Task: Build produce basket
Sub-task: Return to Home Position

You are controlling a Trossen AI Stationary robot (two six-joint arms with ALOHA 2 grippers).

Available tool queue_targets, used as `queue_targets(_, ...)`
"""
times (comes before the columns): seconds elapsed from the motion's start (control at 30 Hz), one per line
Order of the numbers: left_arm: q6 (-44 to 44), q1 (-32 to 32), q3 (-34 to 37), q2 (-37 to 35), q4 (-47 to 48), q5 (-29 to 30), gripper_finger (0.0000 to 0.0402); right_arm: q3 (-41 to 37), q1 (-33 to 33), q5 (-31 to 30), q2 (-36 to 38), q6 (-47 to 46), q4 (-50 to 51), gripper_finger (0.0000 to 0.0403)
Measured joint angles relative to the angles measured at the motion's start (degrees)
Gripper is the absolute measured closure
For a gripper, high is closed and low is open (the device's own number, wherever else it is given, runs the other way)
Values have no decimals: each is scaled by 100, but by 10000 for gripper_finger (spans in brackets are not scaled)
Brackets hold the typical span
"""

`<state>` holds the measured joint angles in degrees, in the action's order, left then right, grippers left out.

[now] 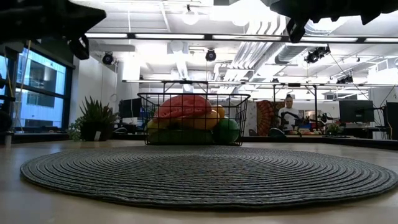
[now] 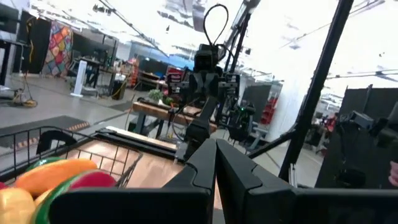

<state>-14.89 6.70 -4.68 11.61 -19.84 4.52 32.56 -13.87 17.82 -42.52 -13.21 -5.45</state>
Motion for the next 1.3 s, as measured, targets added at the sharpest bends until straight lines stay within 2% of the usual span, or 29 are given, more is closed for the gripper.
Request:
queue_targets(0.3,46,0,37,-1156,1151,-60,401,0,0,4,0,-178,18,403)
queue_targets(0.47,38,4,71,-1136,1565,-84,401,0,0,4,0,-178,59,403)
queue_targets(0.57,-110,4,411,-1137,1276,-88,401,0,0,4,0,-187,108,403)
queue_targets(0.87,113,7,394,-1145,1863,96,401,-2,0,4,0,-180,311,403)
queue_targets(1.07,439,107,399,-1124,1853,112,401,-2,0,192,0,-152,309,403)
queue_targets(1.3,415,192,399,-996,1856,108,401,-4,0,275,225,-287,475,403)
